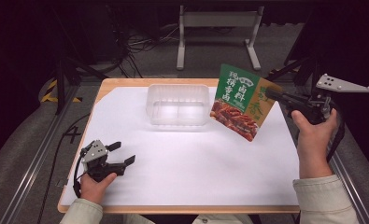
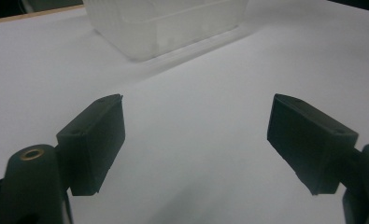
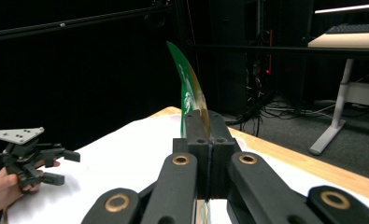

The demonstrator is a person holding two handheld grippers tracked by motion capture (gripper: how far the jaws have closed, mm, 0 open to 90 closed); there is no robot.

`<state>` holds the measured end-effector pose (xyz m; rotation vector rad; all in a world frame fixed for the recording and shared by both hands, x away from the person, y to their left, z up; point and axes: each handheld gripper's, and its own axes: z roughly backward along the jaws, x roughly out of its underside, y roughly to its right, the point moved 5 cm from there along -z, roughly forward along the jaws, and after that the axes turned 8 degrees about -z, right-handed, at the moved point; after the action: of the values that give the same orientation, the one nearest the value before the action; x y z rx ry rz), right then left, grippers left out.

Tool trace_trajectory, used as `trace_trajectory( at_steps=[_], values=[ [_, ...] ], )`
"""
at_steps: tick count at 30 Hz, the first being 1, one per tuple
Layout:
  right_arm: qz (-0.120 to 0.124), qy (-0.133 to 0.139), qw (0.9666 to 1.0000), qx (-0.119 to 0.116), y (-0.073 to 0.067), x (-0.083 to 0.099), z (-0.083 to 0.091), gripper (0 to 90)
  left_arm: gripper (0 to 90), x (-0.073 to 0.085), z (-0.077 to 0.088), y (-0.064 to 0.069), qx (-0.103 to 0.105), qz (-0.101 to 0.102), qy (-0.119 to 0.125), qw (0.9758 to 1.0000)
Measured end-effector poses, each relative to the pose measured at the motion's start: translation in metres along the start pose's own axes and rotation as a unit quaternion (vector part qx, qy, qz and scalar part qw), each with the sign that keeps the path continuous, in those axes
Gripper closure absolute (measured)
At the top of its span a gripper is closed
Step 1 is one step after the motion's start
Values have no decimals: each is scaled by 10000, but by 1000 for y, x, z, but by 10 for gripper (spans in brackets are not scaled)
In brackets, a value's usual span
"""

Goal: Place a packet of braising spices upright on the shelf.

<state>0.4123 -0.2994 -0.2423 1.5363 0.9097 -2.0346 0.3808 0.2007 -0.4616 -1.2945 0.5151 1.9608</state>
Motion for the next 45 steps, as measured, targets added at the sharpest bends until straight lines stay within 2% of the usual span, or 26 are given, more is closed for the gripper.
trace_trajectory(
  at_steps=[6,19,22,27,29,34,45],
  values=[
    [73,59,9999,47,1,-13,-12,900,198,0,0,0,2,4,3,10000],
    [355,-13,9986,386,14,-40,-38,900,198,0,0,0,-5,0,2,10000],
    [342,0,9985,435,18,-45,-41,900,198,0,0,0,-1,-3,4,10000],
    [356,57,9986,390,21,-53,-49,900,198,0,0,0,2,1,-12,10000],
    [432,71,9984,356,21,-56,-54,900,198,0,-1,0,11,2,-3,10000],
    [697,22,9963,507,23,-61,-67,900,198,1,0,-1,16,11,7,10000],
    [838,5,9953,494,20,-64,-97,900,199,3,5,-1,-25,58,15,10000]
  ],
)
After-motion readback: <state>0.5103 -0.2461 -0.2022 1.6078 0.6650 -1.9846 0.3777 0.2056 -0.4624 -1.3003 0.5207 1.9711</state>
